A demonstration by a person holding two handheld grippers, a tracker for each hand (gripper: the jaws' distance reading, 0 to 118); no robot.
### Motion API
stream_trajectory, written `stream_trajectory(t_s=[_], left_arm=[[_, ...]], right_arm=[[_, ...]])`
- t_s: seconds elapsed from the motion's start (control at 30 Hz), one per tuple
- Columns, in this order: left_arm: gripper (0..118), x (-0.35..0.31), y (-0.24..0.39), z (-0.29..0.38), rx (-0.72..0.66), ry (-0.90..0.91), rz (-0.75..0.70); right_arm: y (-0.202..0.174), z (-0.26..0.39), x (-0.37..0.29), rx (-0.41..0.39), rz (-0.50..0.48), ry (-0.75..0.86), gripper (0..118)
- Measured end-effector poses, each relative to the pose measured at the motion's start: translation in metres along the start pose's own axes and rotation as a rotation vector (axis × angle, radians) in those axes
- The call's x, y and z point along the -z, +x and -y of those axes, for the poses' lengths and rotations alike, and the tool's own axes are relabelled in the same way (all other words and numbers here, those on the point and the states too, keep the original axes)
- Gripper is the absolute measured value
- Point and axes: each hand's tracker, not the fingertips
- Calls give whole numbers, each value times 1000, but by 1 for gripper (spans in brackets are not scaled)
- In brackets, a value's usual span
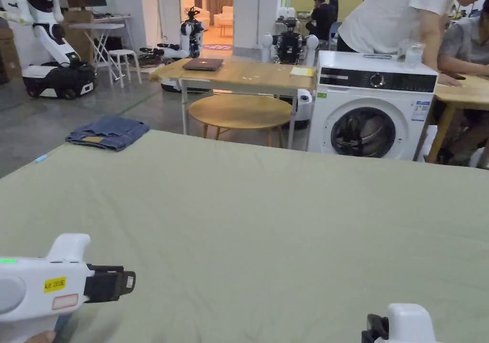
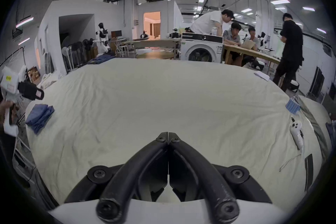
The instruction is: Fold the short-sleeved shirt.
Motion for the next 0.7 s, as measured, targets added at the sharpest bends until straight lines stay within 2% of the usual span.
stream_trajectory(t_s=[0.2,0.27,0.33,0.37,0.43,0.5,0.6,0.7], left_arm=[[52,32,104,16,168,272,-75],[47,37,138,20,240,333,-119],[42,43,162,22,255,336,-114],[39,46,172,23,250,336,-106],[21,48,186,23,238,340,-93],[8,46,197,26,213,392,-130],[4,41,201,31,150,510,-180],[3,38,201,31,90,540,-200]], right_arm=[[29,-14,-11,60,65,78,0],[36,-17,-17,73,82,111,0],[41,-21,-22,80,100,146,0],[44,-22,-25,82,106,164,0],[47,-23,-28,86,118,192,0],[49,-24,-32,99,106,230,0],[50,-24,-35,105,141,273,0],[51,-25,-36,147,155,315,0]])
